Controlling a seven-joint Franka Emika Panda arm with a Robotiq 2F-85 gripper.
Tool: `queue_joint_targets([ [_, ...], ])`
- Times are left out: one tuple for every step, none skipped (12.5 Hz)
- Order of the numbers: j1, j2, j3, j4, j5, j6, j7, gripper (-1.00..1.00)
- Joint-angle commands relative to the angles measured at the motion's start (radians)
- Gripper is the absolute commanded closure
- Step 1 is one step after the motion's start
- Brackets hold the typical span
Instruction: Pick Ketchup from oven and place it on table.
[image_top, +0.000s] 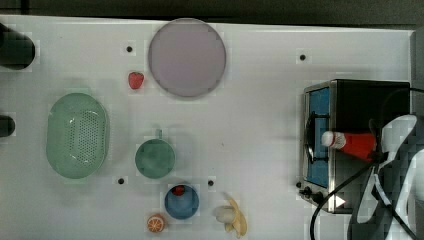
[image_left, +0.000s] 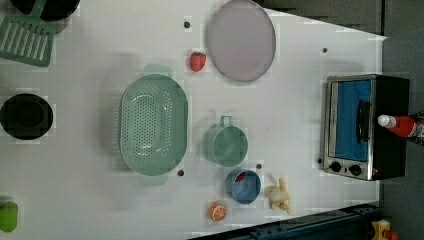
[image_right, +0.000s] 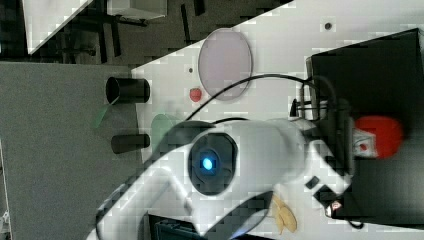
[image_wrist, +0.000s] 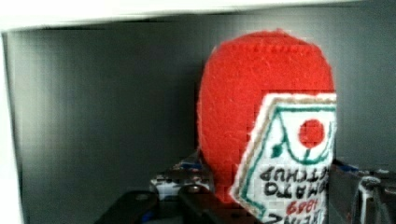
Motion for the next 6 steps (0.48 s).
queue_joint_targets([
  [0.121, -0.185, 0.026, 0.138, -0.012, -0.259, -0.036, -0.26],
  [0.146, -0.207, 0.055, 0.136, -0.017, -0.282, -0.035, -0.26],
  [0.182, -0.224, 0.115, 0.131, -0.025, -0.285, -0.031, -0.26],
  [0.201, -0.224, 0.156, 0.130, -0.027, -0.285, -0.029, -0.26],
  [0.224, -0.218, 0.218, 0.125, -0.029, -0.282, -0.029, -0.26],
  [0.241, -0.213, 0.272, 0.113, -0.031, -0.278, -0.027, -0.26],
])
